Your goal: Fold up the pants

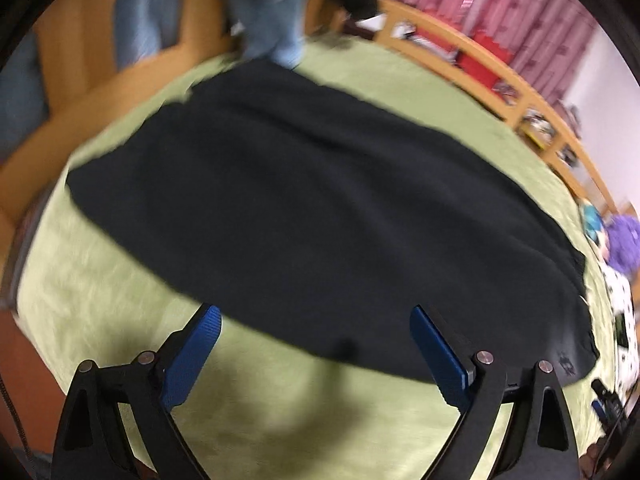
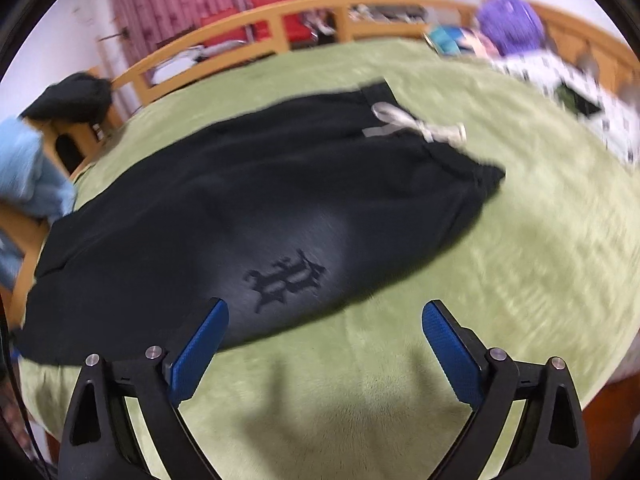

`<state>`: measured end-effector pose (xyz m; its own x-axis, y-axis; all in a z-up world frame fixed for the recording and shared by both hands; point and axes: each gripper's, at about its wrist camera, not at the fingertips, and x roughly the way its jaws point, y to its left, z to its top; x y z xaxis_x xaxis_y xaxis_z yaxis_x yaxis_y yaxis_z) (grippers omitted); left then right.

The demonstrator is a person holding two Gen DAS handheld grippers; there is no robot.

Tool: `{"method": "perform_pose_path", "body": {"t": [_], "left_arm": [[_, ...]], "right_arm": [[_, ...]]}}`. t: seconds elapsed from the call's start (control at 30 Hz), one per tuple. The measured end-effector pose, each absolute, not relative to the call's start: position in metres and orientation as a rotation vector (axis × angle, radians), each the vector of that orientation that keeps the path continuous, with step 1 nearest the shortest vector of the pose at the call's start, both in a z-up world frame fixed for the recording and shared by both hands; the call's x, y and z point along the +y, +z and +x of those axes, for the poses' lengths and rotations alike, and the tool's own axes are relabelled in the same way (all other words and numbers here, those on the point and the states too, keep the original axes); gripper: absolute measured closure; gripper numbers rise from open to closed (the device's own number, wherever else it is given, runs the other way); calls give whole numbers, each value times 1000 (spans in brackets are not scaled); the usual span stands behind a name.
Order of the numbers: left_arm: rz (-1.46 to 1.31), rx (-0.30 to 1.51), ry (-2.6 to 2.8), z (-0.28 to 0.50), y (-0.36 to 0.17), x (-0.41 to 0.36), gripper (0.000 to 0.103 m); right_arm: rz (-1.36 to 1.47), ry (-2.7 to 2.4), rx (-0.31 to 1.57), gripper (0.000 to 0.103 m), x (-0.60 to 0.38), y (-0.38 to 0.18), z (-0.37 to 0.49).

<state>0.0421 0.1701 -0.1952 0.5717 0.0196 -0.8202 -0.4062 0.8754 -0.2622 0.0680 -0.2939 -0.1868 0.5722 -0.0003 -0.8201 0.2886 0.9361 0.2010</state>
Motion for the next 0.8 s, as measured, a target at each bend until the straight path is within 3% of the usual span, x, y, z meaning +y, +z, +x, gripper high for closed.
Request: {"method": "perform_pose_path", "body": {"t": [0.37,0.4,0.43,0.47,0.5,0.53,0.57,0.63,0.8], "left_arm": [[-575,933,345,68,-242,197,10],[-554,944,350,74,-243,195,14],[-538,953,354,77,-243,193,31],[-519,960,366,79,-243,191,50],[-503,966,383,81,-242,192,57],[-502,973,383,83,-241,193,76],[-513,979,373,84,-239,196,86],[-552,973,340,86,-229,202,91],[-514,962,240,101,-154,205,92]], "right_arm": [[501,-207,997,9,-312,-246,102],[504,-223,988,10,-312,-250,104],[494,-236,982,11,-310,-250,107],[466,-253,978,14,-306,-248,110],[449,-248,977,30,-302,-245,114],[443,-216,976,53,-296,-243,118],[445,-202,978,61,-291,-242,121],[440,-202,967,83,-288,-238,127],[456,-179,925,91,-283,-197,131]]}}
